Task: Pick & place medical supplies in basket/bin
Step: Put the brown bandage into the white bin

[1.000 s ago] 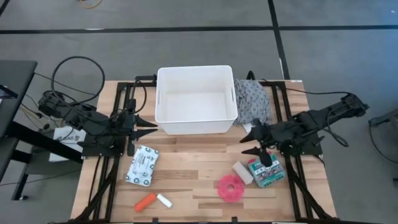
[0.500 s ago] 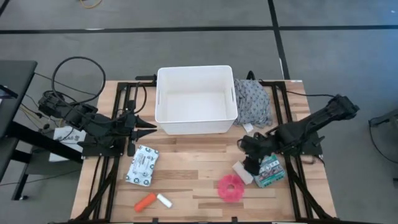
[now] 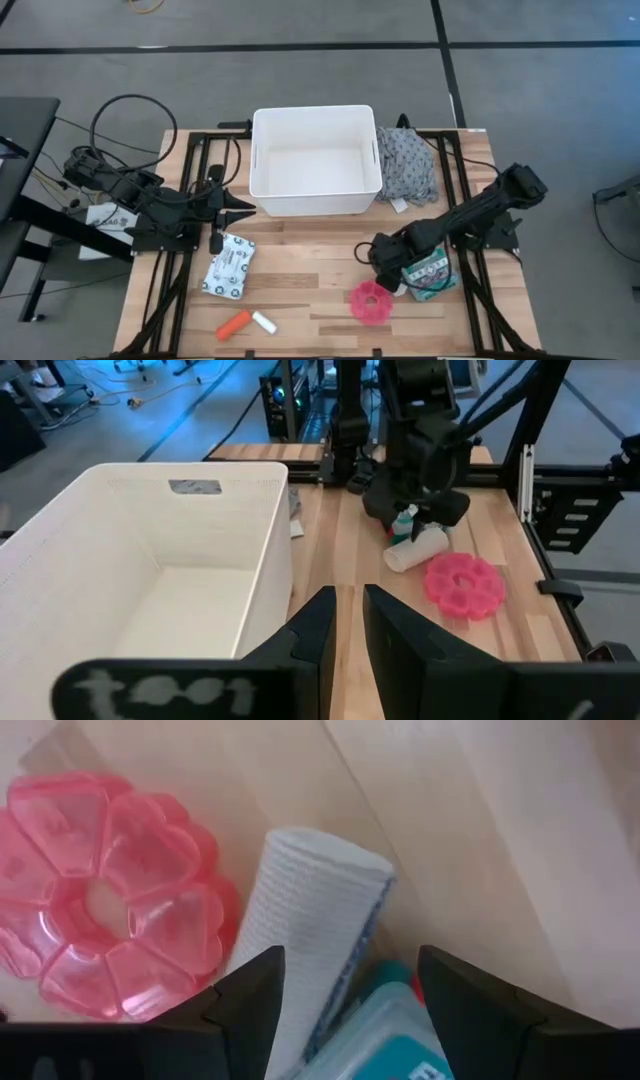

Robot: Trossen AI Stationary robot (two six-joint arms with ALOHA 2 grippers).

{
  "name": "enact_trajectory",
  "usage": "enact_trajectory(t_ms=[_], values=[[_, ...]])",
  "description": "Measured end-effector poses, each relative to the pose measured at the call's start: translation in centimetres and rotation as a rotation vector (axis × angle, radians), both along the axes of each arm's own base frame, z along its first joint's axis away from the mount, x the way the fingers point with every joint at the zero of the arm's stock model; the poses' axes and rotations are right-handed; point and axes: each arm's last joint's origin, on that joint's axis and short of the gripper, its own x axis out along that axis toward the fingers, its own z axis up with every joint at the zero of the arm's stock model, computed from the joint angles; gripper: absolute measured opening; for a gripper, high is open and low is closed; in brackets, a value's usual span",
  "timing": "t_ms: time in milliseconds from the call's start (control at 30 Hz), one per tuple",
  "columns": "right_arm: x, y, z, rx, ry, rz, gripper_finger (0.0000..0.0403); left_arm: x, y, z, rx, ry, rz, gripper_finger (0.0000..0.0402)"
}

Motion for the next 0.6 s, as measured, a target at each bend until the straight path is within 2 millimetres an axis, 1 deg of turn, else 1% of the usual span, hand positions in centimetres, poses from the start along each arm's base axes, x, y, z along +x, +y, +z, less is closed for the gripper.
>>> enact_trajectory(t_ms=[100,267,333,433,600], values=[[0.0,0.0,-0.2,-0.003,0.006,0.010,0.0226,0.3,-0.1,-0.1,0.004,0.008,0.000,0.0045],[0.7,0.1,0.3,0.043,-0.071,0.035,0.0226,0.6,-0.3,-0.6,0.016,0.048,-0.002,0.0045],[0.8,0.0,0.2,0.049,-0.072,0.033,0.0226,0.6,-0.4,-0.9,0.017,0.072,-0.003,0.0045],[1.0,0.1,-0.6,0.037,-0.038,0.032,0.0226,1.0,-0.6,-1.1,0.004,0.081,0.005,0.0045],[1.6,0.4,-2.6,0.034,0.032,0.035,0.0226,1.5,-1.0,-1.5,0.014,0.104,-0.001,0.0045]])
